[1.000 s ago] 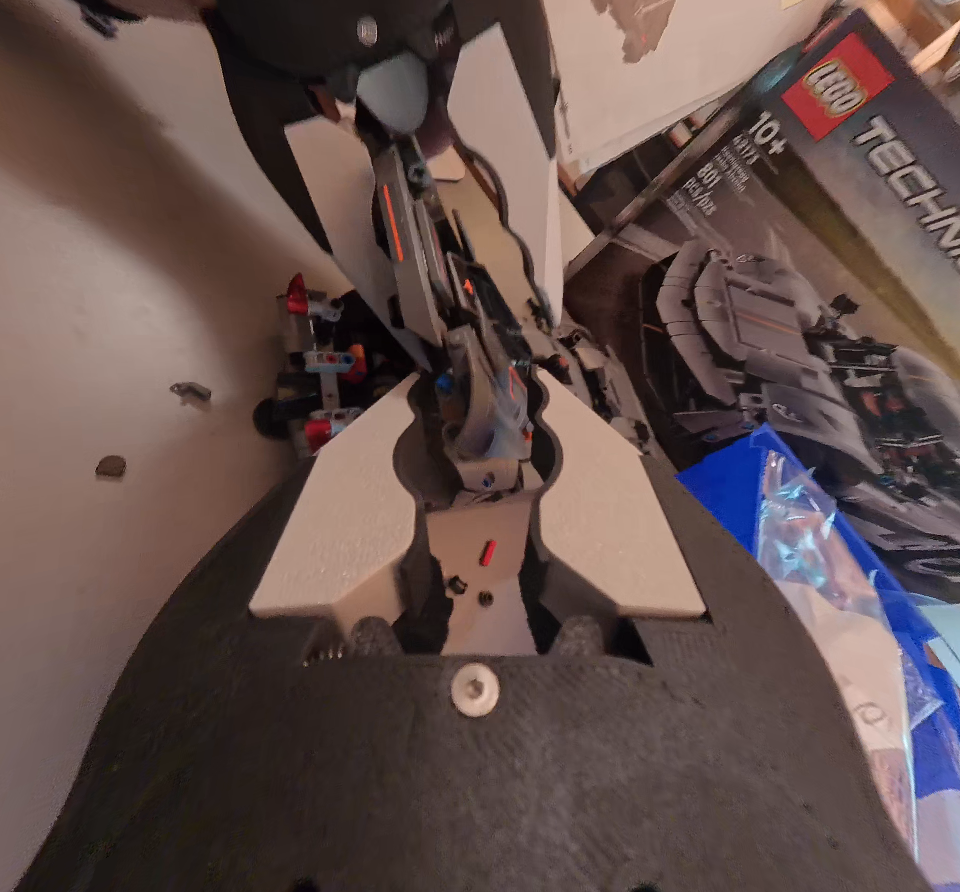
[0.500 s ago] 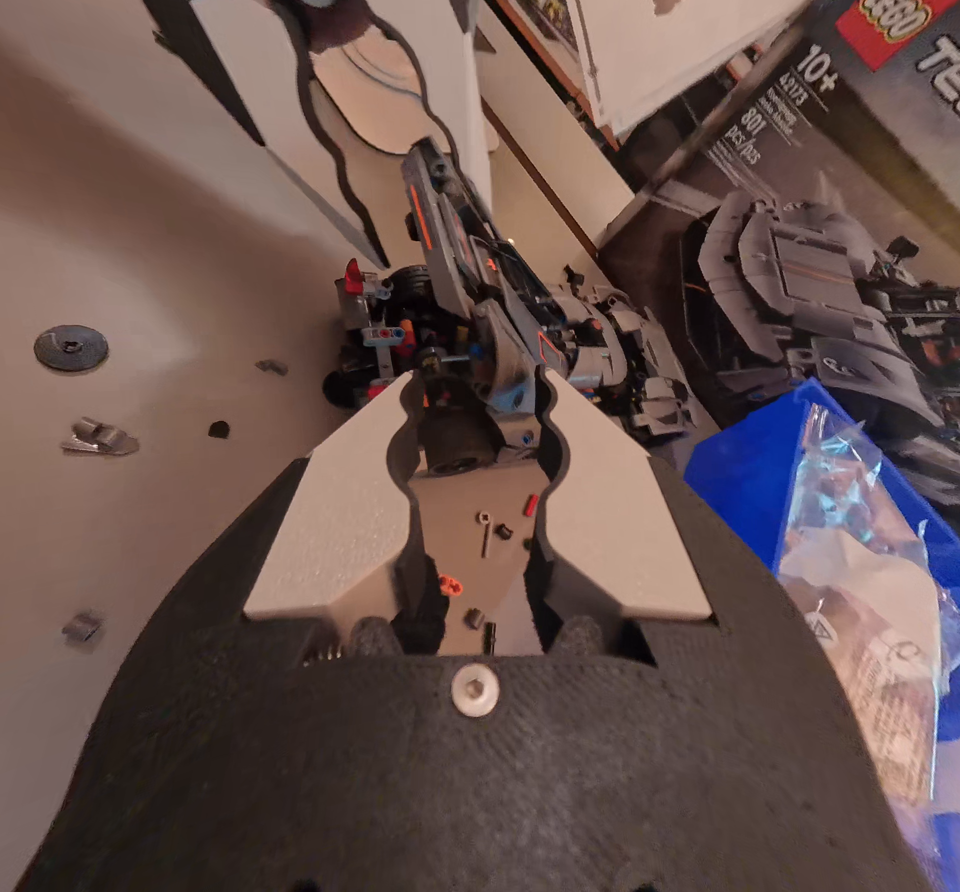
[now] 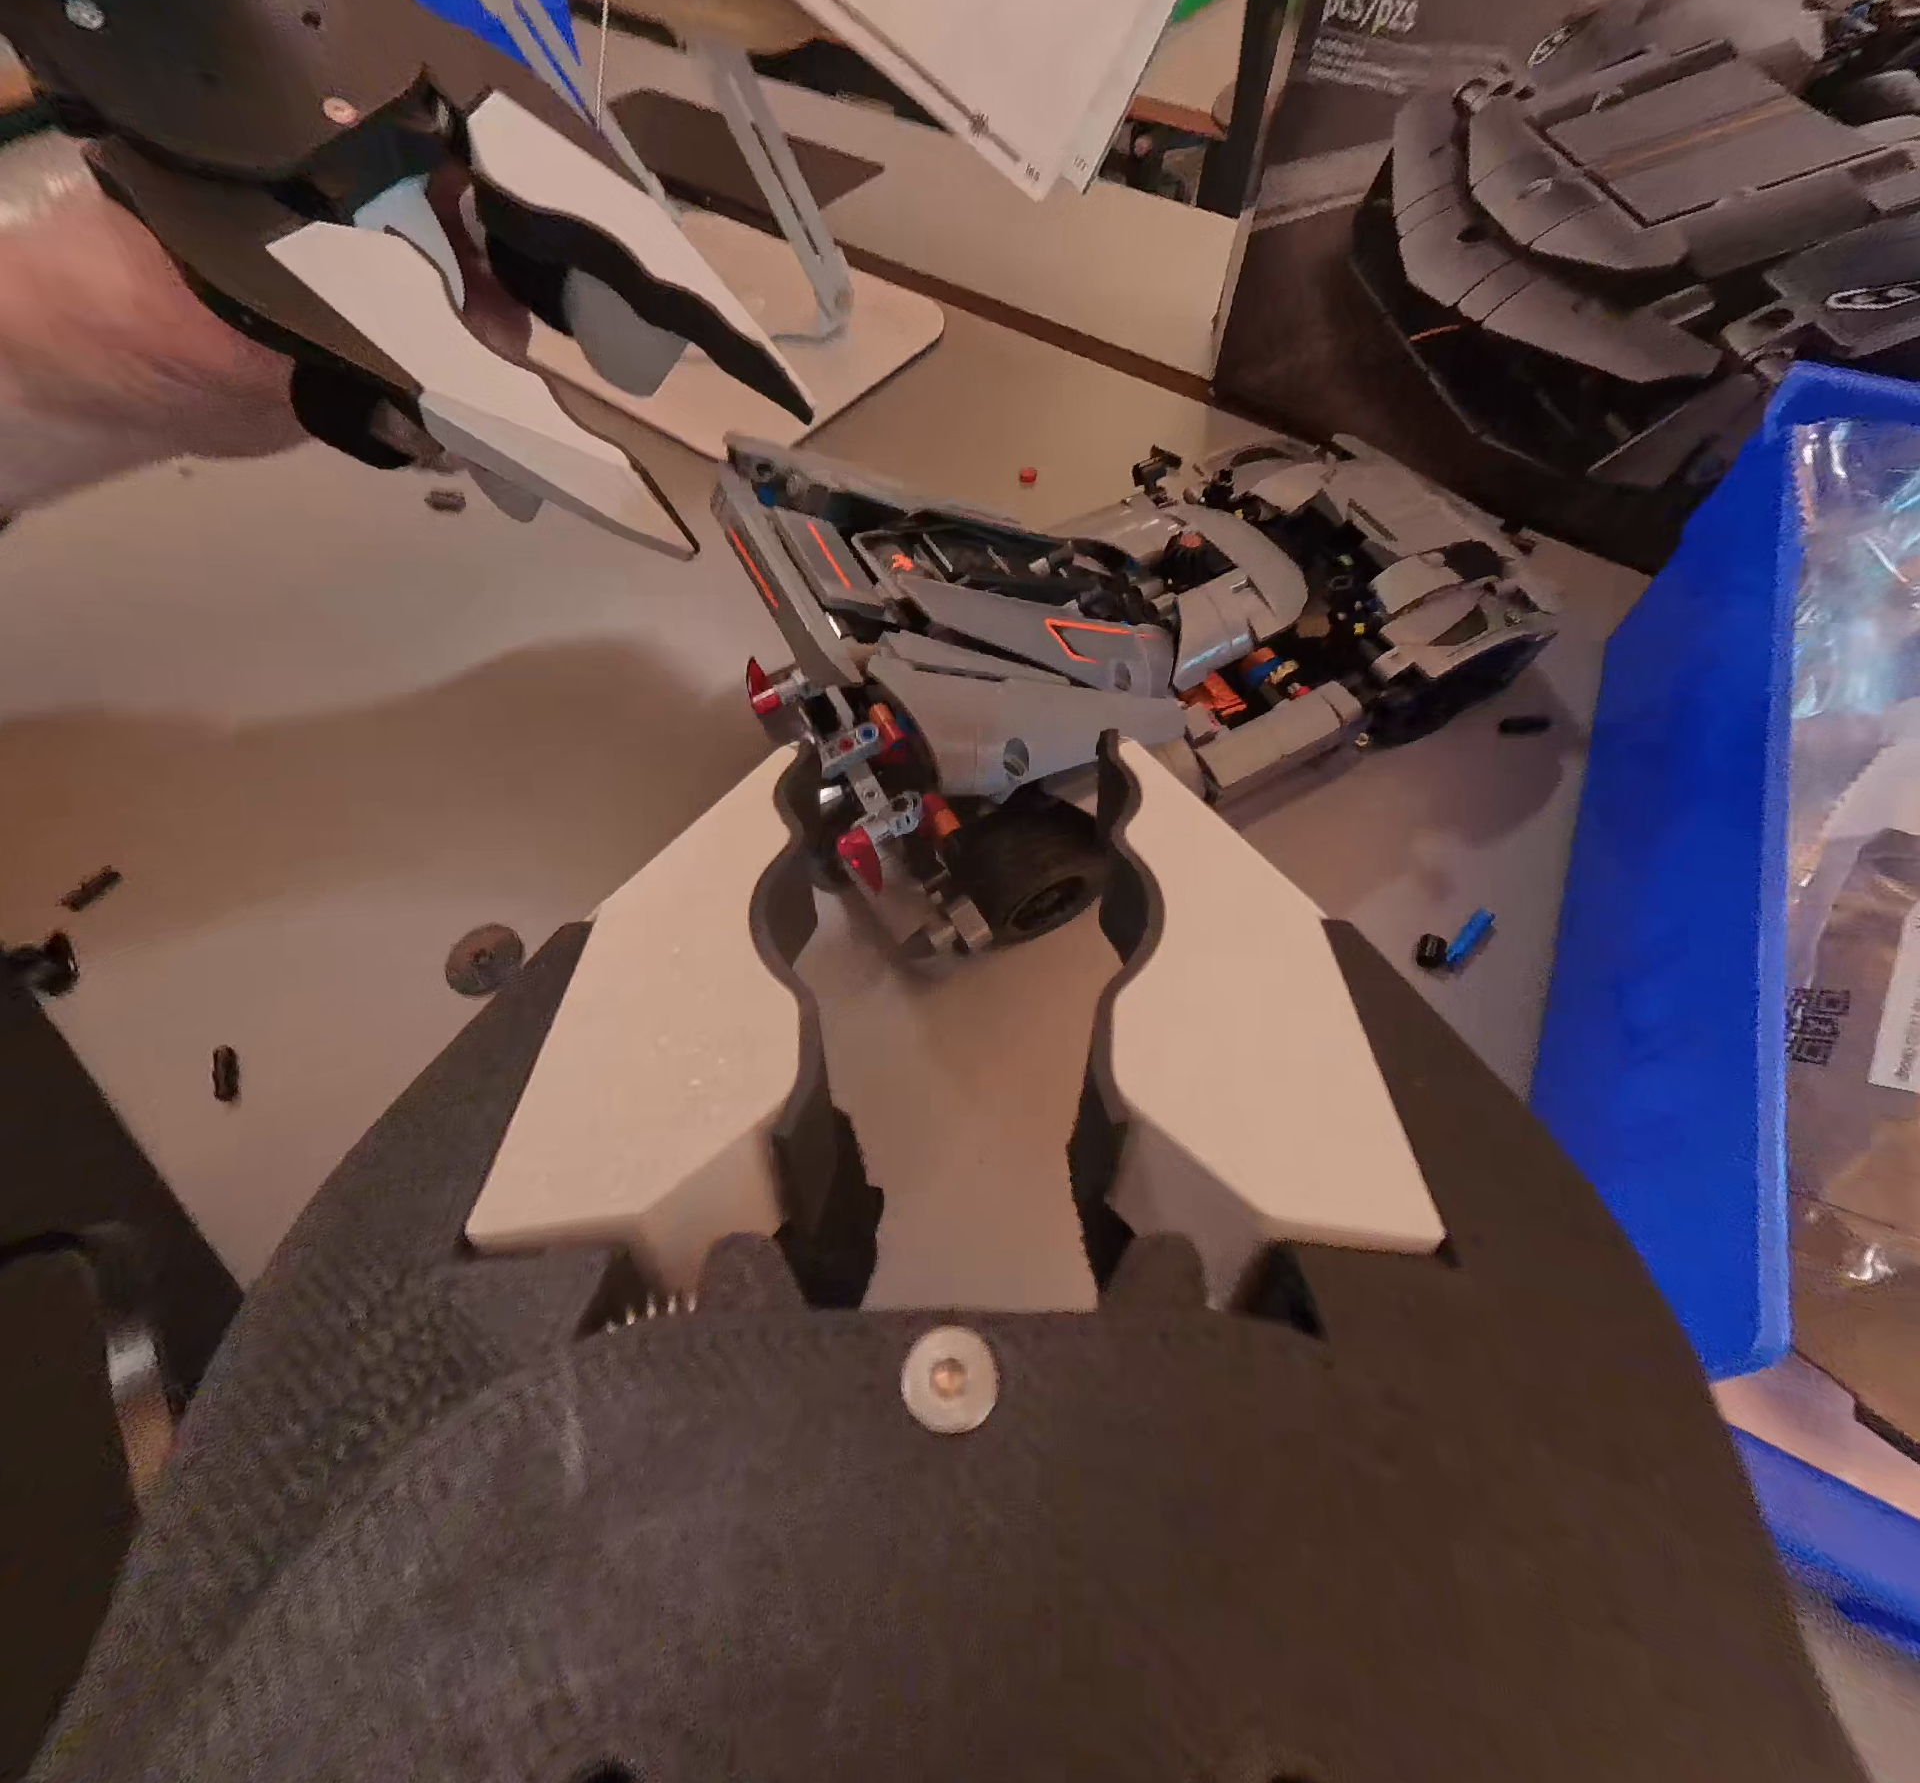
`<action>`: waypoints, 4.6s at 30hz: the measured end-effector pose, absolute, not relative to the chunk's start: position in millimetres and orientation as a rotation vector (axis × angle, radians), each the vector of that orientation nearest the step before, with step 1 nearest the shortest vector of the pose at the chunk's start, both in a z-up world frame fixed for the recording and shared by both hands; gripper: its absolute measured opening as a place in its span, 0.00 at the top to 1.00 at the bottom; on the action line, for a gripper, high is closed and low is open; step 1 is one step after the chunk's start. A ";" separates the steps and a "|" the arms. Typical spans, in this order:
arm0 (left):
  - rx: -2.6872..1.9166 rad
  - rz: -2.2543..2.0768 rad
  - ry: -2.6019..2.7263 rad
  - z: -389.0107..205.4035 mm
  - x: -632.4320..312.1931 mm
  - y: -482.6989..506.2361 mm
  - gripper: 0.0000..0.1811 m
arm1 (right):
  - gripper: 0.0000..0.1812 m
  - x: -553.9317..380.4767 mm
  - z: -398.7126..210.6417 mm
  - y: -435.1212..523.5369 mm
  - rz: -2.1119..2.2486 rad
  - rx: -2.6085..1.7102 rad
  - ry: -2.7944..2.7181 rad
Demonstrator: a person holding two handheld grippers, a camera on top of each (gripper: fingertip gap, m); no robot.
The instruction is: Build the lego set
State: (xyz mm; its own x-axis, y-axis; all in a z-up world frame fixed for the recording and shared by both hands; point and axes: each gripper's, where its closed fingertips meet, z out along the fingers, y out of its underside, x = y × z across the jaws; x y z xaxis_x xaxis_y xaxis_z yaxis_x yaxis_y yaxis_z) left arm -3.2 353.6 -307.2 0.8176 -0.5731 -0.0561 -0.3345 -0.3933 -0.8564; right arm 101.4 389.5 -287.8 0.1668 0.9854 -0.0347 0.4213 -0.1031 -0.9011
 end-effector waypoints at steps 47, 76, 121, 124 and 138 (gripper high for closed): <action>-1.961 -0.606 0.557 -315.4 16.4 351.8 0.78 | 0.83 90.8 -323.7 375.3 0.727 -1.805 -1.454; -1.949 -0.677 0.503 -320.8 8.3 346.3 0.78 | 0.82 95.5 -326.3 374.8 0.770 -1.842 -1.466; -2.141 -0.849 0.390 -375.0 15.2 333.2 0.73 | 0.71 95.5 -383.1 371.8 0.880 -2.064 -1.473; -2.184 -0.803 0.417 -384.5 17.9 333.9 0.75 | 0.75 95.3 -384.0 372.6 0.854 -2.067 -1.486; -2.163 -0.731 0.443 -381.5 8.3 341.6 0.84 | 0.83 94.0 -386.2 366.7 0.799 -2.044 -1.520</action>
